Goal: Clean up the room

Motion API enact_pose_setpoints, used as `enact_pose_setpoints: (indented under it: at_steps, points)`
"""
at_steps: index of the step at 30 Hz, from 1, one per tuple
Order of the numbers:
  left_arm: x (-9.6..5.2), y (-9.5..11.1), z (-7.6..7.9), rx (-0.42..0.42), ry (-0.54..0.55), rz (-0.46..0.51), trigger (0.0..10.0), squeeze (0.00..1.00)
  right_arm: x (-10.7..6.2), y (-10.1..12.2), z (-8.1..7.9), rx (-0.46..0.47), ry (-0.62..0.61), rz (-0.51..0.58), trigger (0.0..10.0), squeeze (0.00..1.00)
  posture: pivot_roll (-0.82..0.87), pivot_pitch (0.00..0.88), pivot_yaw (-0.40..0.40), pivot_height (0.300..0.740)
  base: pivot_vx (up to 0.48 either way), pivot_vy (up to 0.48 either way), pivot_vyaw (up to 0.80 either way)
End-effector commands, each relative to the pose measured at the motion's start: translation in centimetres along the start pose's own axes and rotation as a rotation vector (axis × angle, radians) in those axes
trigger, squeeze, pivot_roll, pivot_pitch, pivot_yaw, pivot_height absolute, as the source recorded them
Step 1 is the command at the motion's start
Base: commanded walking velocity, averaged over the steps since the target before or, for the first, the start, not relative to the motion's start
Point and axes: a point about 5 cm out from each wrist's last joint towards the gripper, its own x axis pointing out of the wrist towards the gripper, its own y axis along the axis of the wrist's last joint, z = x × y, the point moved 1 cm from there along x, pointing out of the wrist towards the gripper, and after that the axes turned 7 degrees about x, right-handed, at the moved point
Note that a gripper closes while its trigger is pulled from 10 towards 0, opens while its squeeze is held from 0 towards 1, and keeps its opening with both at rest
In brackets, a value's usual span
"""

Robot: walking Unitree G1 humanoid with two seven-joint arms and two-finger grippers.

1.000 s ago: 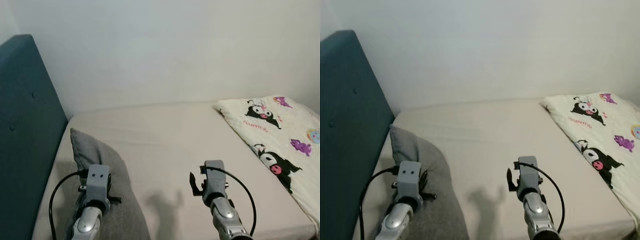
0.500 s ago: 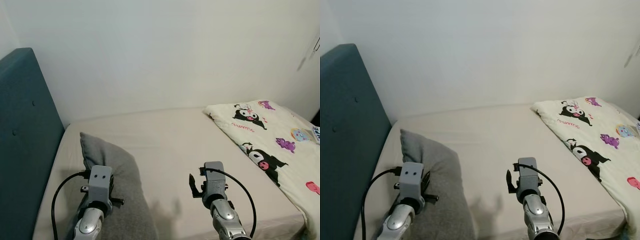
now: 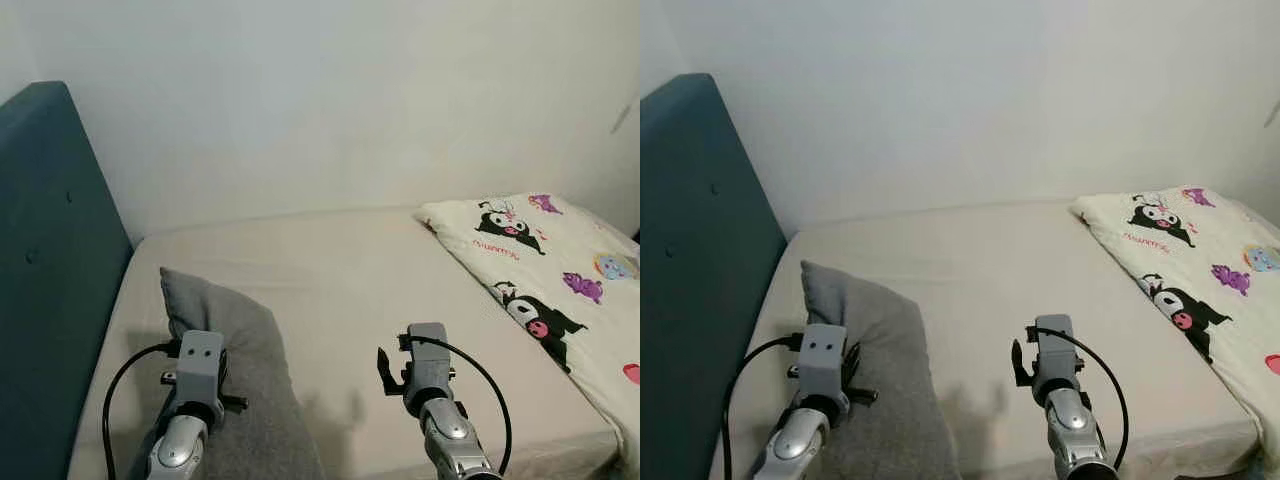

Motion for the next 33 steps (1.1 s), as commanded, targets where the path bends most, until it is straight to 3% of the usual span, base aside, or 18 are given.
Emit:
enact_pose_setpoints:
  at_steps: [1, 7, 26, 33]
  points:
    - [0.28, 0.79, -0.42, 0.018, 0.01, 0.034, 10.0, 0.0, -0.21, -0.66, -0.07, 0.023, -0.005, -0.025, 10.0, 0.0, 0.04, 0.095, -0.018, 0.74, 0.0, 0.0, 0.0]
    - [0.34, 0.78, -0.39, 0.016, 0.007, 0.033, 10.0, 0.0, -0.18, -0.62, -0.1, 0.026, -0.004, -0.024, 10.0, 0.0, 0.04, 0.096, -0.018, 0.74, 0.0, 0.0, 0.0]
    - [0.32, 0.73, -0.54, 0.018, 0.01, 0.031, 10.0, 0.0, -0.14, -0.6, -0.18, 0.029, -0.001, -0.025, 10.0, 0.0, 0.05, 0.091, -0.018, 0.74, 0.0, 0.339, 0.0]
    - [0.14, 0.83, -0.49, 0.036, 0.008, 0.033, 10.0, 0.0, -0.15, -0.63, -0.27, 0.03, 0.002, -0.024, 10.0, 0.0, 0.05, 0.085, -0.019, 0.74, 0.0, -0.343, 0.0]
